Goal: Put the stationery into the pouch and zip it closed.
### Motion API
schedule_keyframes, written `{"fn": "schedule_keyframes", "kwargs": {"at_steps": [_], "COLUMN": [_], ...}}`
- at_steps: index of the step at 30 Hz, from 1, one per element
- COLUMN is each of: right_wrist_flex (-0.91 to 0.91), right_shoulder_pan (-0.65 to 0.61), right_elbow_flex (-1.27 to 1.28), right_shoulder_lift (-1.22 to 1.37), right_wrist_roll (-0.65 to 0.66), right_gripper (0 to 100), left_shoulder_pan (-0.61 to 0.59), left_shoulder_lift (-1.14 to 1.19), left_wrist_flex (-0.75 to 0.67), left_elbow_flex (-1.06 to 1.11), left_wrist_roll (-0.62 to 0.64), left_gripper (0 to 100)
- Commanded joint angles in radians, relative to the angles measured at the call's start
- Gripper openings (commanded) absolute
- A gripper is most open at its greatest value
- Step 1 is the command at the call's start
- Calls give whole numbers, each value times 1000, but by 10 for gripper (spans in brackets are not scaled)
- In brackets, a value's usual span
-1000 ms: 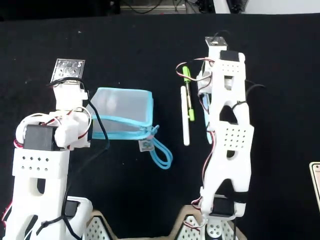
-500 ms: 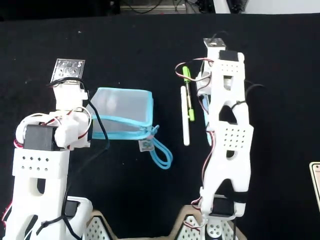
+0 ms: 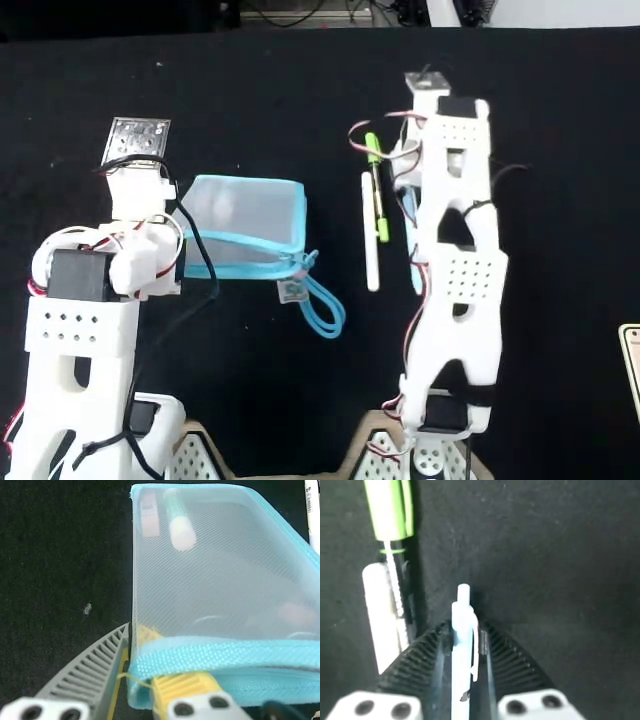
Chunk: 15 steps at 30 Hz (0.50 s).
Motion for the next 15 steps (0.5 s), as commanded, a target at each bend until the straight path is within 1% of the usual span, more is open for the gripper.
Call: {"fn": "schedule_keyframes", "kwargs": {"at_steps": [1, 6, 8, 11, 15], "right_wrist_flex": [69, 166, 170, 167, 130], "right_shoulder_pan": [-5, -9, -12, -34, -87], "right_elbow_flex": [-5, -4, 22, 134, 358], "right_shoulder_lift": [-185, -335, -390, -498, -688], "right_wrist_roll": [2, 0, -2, -2, -2], "right_gripper": [10, 10, 10, 10, 10], "left_shoulder_pan": [1, 5, 5, 5, 7], "left_shoulder_lift": [5, 5, 5, 5, 5], "left_wrist_flex": [-11, -11, -11, -11, -11], "left_elbow_flex": [-2, 15, 21, 22, 21], "left_wrist_roll": [-6, -5, -5, -3, -2], "left_gripper": [30, 30, 30, 30, 30]}}
